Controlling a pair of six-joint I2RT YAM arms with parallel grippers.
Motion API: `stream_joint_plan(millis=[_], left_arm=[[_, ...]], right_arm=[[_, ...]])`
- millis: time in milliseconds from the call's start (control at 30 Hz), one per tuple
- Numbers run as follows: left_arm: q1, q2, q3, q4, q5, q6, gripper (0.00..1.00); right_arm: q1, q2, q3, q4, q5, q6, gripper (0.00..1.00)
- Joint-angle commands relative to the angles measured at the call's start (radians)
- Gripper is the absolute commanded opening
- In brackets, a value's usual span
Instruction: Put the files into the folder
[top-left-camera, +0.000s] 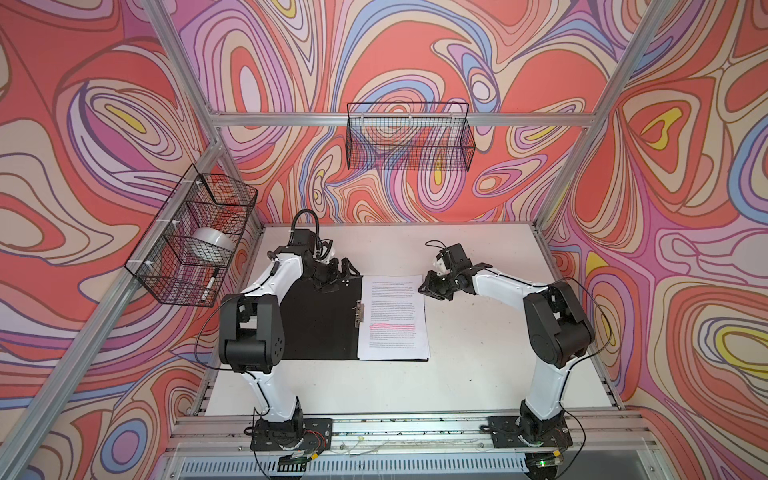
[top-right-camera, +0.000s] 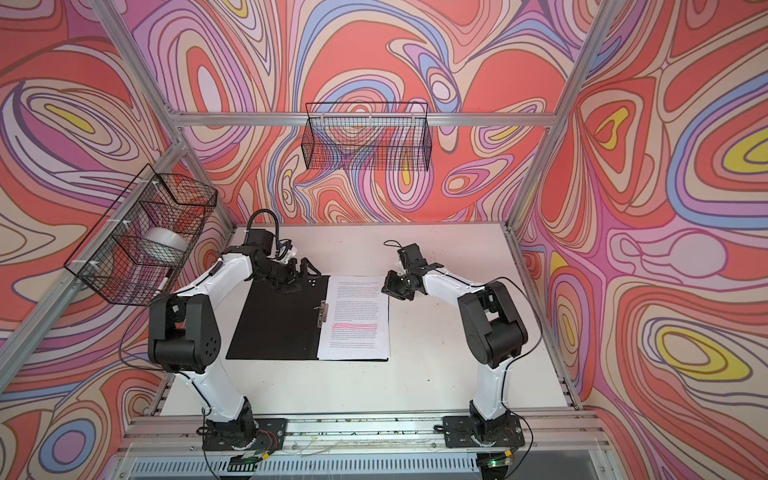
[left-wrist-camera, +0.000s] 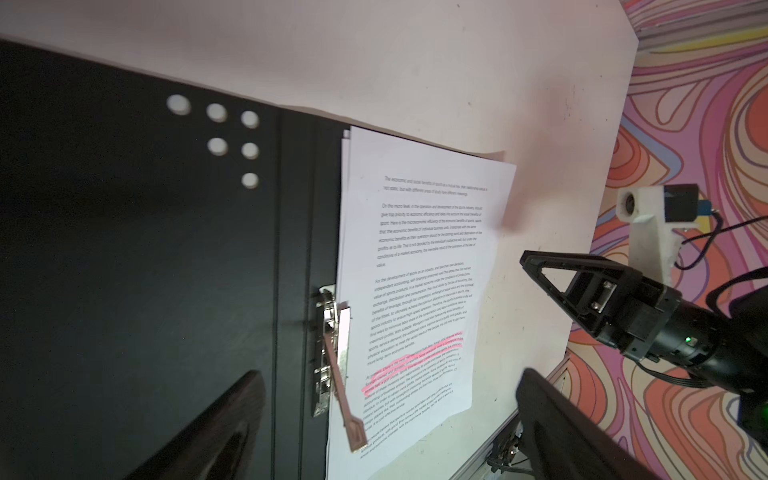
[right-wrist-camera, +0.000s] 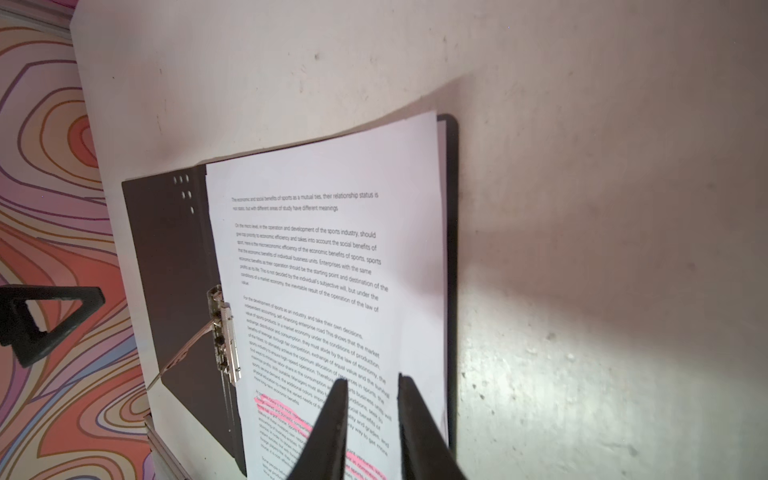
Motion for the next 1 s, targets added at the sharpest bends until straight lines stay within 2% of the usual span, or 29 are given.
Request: stream_joint_plan(millis=[0,233,433,667,967], left_arm=[[0.014,-0.005,-0.048,-0.075,0.018,-0.047,0.95],[0.012,-0.018,-0.209,0.041,0.102,-0.175,0.97],[0.002,-0.050,-0.325,0.153,0.116,-0.263,1.00],[-0.035,-0.037,-0.378,0.284,0.178,-0.346,1.00],[-0.073,0.011,-0.366,0.339,0.176,-0.392,1.00]], right_arm=[[-0.006,0.022,-0.025,0.027,-0.007,-0.012,0.22],[-0.007,-0.013,-0.042,0.019,0.013,-0.010,0.22],[-0.007,-0.098,-0.079,-0.003,0.035,-0.006,0.21],[-0.008,-0.169,-0.092,-0.019,0.051,-0.002,0.20],[-0.007,-0.186,-0.104,-0.016,0.049,0.000,0.20]])
